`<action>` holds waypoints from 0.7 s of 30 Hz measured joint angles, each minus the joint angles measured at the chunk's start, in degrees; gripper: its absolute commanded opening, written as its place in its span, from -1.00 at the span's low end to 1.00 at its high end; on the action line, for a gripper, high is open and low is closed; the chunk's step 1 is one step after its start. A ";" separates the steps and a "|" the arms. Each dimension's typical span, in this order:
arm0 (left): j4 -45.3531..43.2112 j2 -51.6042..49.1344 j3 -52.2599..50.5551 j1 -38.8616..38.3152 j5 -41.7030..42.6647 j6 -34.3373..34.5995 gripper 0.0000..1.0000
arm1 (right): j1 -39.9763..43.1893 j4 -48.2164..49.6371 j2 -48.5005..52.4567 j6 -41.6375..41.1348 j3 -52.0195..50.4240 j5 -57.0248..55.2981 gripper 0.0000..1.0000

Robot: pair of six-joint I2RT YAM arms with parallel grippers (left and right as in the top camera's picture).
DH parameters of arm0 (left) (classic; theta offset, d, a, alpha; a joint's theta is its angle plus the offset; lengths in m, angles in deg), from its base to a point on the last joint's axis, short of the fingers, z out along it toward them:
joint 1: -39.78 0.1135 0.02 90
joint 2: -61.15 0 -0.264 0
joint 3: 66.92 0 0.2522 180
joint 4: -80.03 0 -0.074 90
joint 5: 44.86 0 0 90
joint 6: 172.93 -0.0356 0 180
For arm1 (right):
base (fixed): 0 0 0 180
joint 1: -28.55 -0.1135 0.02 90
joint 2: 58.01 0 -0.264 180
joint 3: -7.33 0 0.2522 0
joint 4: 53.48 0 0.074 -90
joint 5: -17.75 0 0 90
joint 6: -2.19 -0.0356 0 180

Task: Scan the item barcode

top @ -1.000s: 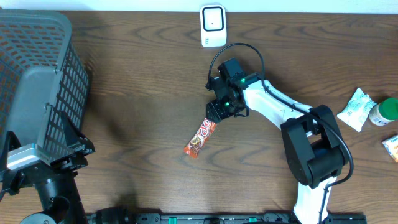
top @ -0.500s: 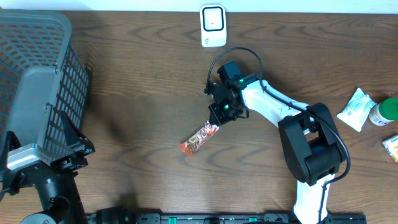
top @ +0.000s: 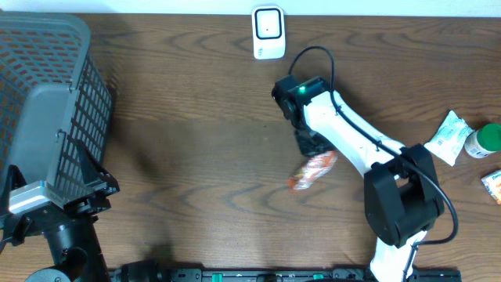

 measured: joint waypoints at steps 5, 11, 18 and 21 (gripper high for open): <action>0.00 0.00 0.00 0.00 0.00 0.00 0.96 | -0.66 -12.37 -0.26 -11.30 0.11 -19.56 -0.97; -0.02 0.00 0.00 -0.09 0.00 0.00 0.96 | -0.92 -12.02 -0.28 -18.05 0.11 -29.90 -0.98; 0.00 0.00 0.00 -2.10 0.00 0.00 0.96 | -1.64 -8.44 -0.26 -19.10 0.09 -33.79 -0.97; -0.02 0.00 0.00 -2.73 0.00 0.00 0.95 | -3.54 -4.96 -0.09 -16.96 0.11 -33.90 -0.98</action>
